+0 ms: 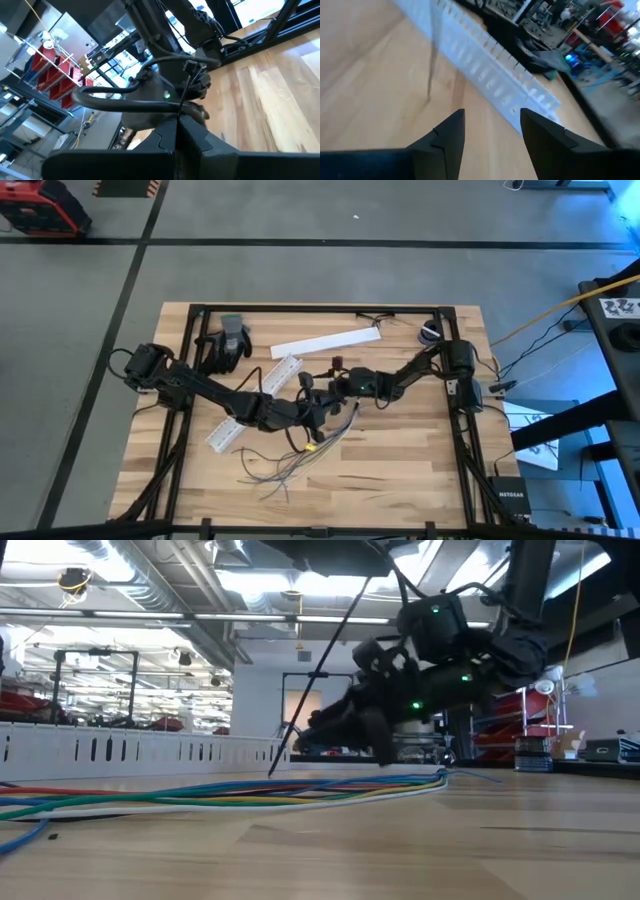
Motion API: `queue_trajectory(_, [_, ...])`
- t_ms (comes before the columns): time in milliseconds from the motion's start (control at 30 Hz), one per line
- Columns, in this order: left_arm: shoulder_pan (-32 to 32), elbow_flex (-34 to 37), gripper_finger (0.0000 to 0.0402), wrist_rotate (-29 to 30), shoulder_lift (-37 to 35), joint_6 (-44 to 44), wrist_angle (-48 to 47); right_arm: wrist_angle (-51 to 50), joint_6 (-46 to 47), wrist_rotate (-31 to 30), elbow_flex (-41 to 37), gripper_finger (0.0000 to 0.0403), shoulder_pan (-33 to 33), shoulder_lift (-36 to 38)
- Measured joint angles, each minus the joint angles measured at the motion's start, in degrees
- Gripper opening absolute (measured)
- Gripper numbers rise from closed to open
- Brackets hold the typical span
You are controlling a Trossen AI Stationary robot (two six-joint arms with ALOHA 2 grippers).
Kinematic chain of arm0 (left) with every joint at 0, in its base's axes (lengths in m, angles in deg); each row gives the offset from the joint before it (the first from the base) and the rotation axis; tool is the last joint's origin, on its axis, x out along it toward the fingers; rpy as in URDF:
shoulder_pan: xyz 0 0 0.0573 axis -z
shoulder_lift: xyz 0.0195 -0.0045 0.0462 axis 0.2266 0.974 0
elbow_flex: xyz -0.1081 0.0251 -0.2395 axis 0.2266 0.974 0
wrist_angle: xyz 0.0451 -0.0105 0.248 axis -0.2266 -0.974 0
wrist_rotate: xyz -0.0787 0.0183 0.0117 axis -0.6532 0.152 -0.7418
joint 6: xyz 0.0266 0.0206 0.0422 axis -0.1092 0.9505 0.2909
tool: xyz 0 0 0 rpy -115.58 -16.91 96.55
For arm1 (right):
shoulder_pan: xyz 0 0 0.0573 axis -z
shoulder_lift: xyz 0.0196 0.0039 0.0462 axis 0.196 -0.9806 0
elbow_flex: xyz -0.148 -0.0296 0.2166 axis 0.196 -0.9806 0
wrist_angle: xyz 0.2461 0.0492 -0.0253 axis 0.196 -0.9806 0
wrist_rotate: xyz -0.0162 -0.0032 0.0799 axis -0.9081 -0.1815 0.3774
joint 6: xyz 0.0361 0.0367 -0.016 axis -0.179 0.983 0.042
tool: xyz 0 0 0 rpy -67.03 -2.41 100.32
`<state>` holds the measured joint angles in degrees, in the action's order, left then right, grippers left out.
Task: Ziptie cables
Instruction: Wrap the zip tie on the cables
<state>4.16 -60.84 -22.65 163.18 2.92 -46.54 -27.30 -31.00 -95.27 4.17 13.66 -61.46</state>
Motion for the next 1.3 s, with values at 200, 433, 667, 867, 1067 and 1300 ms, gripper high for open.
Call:
queue_trajectory(200, [0.07,0.02,0.0000,-0.31,0.00,-2.28,-0.29,0.65,-12.17,-10.32,-4.64,0.0184,-8.30,2.05])
queue_trajectory(433, [-0.11,-0.09,0.0000,0.41,-0.11,-3.81,0.60,-0.03,-40.16,-21.40,-0.87,0.0181,-14.38,0.71])
queue_trajectory(667, [-0.09,-0.09,0.0000,0.23,-0.11,-4.39,0.95,-0.80,-56.59,-27.87,2.50,0.0150,-14.09,-0.79])
queue_trajectory(867, [-0.25,-0.09,0.0000,0.23,-0.11,-7.06,0.81,-2.04,-57.44,-29.22,2.99,0.0140,-15.22,-0.81])
queue_trajectory(1067, [-0.85,-0.09,0.0000,0.88,-0.11,-11.23,0.62,-1.98,-54.63,-37.63,3.12,0.0140,-17.30,-0.87])
queue_trajectory(1300, [-3.45,-0.09,0.0000,2.68,-0.11,-19.56,-0.39,-3.39,-44.38,-41.89,4.95,0.0140,-17.83,-0.90])
